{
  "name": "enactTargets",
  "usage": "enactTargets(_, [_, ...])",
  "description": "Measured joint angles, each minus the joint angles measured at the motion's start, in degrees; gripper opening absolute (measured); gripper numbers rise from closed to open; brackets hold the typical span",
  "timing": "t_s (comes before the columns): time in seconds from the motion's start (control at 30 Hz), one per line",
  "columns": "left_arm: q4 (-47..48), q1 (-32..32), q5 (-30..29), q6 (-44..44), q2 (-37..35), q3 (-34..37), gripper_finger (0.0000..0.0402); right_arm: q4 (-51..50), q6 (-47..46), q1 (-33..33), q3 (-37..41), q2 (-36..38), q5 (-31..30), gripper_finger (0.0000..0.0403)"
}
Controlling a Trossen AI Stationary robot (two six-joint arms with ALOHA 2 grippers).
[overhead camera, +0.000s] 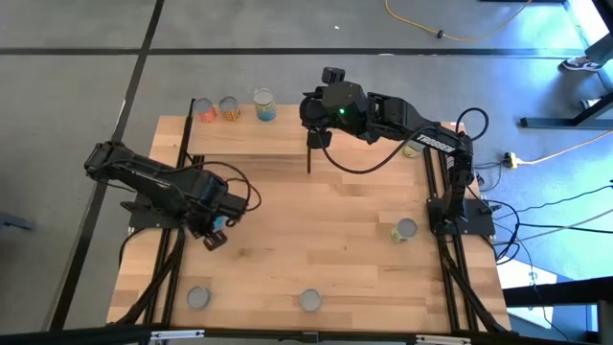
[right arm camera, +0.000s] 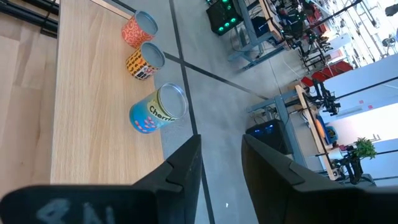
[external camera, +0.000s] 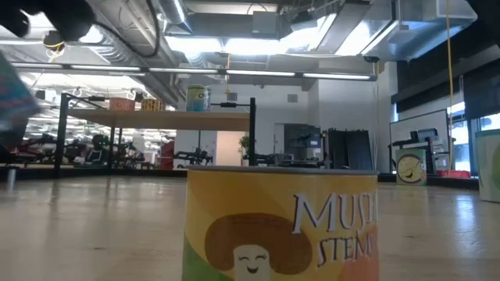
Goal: Pick and place cans onto a shelf
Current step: Put the canned cherries on the shelf
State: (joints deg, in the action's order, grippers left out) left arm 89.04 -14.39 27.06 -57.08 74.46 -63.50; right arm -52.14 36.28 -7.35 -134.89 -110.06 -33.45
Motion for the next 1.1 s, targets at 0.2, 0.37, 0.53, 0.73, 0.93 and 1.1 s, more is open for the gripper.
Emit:
enactTargets(0.2, [0.96,0.03,6.05,0.87,0.24,0.00,0.0000,0.00,0.00,0.00,0.00,0.00,0.02,0.0116])
enactTargets(0.37, [0.85,0.35,7.14,0.71,2.76,-0.09,0.0000,0.00,-0.09,0.00,0.00,0.00,0.02,0.0116])
enactTargets(0.53, [0.65,-0.02,7.20,5.21,8.14,-0.09,0.0000,0.00,-0.18,0.00,0.00,0.00,0.02,0.0116])
enactTargets(0.73, [-0.62,0.13,7.33,12.15,15.65,-0.05,0.0000,0.00,-0.18,0.00,0.00,0.00,0.02,0.0116])
enactTargets(0.93, [-4.42,0.40,9.80,18.31,22.78,-0.05,0.0000,0.00,-0.18,0.00,0.00,0.00,0.02,0.0116])
enactTargets(1.1, [-6.09,1.03,11.68,21.41,27.15,-0.05,0.0000,0.00,-0.19,0.00,0.00,0.00,0.03,0.0116])
